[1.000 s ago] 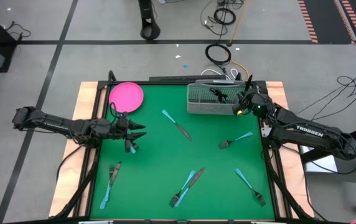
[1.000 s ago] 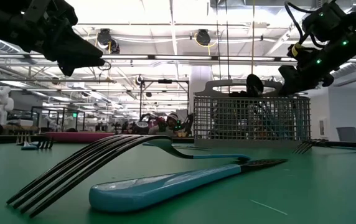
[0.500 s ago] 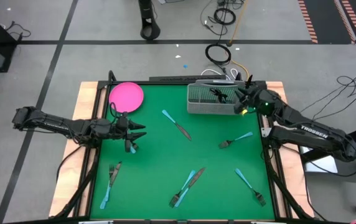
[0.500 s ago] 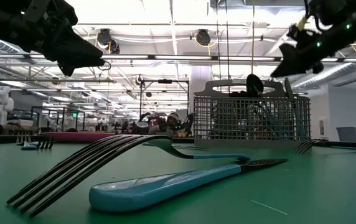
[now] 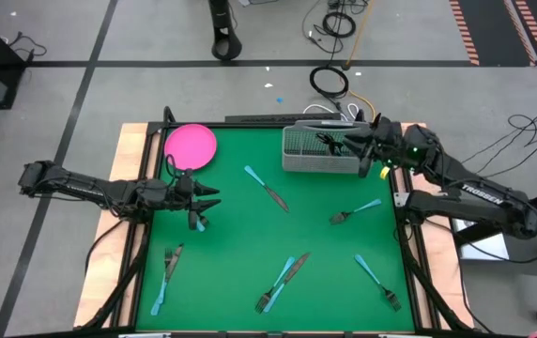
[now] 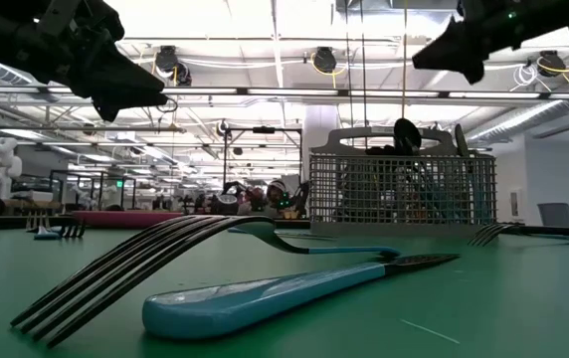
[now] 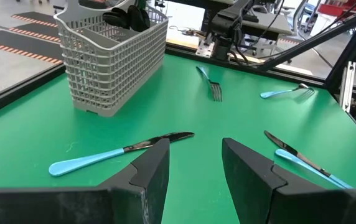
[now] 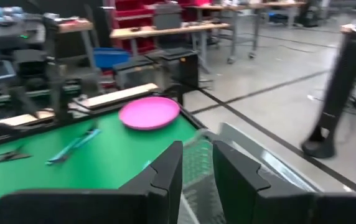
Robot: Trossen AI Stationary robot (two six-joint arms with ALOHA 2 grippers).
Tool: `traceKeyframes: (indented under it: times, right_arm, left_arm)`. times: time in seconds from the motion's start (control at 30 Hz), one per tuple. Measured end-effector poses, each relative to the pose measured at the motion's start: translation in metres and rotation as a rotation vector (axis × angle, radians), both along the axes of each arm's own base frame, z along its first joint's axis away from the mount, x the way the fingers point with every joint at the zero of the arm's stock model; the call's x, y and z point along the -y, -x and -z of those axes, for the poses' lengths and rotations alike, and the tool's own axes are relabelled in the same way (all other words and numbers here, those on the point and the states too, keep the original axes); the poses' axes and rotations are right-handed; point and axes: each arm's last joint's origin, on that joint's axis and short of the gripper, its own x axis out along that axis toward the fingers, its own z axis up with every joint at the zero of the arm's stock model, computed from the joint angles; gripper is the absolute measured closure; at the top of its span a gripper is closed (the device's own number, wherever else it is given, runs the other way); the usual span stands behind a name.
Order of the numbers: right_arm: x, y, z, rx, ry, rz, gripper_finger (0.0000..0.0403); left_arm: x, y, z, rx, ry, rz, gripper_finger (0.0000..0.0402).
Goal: Sort silverware
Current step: Put the top black knife into the cutlery rack with the other black knife
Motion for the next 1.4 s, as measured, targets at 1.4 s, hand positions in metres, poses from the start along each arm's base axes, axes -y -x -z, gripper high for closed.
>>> traceKeyframes:
  times: [1.4]
  right_arm:
    - [-0.144, -0.163, 0.023, -0.299, 0.222, -0.892, 0.0326]
  left_arm:
    - [0.0, 0.0, 0.0, -0.001, -0.001, 0.001, 0.0252]
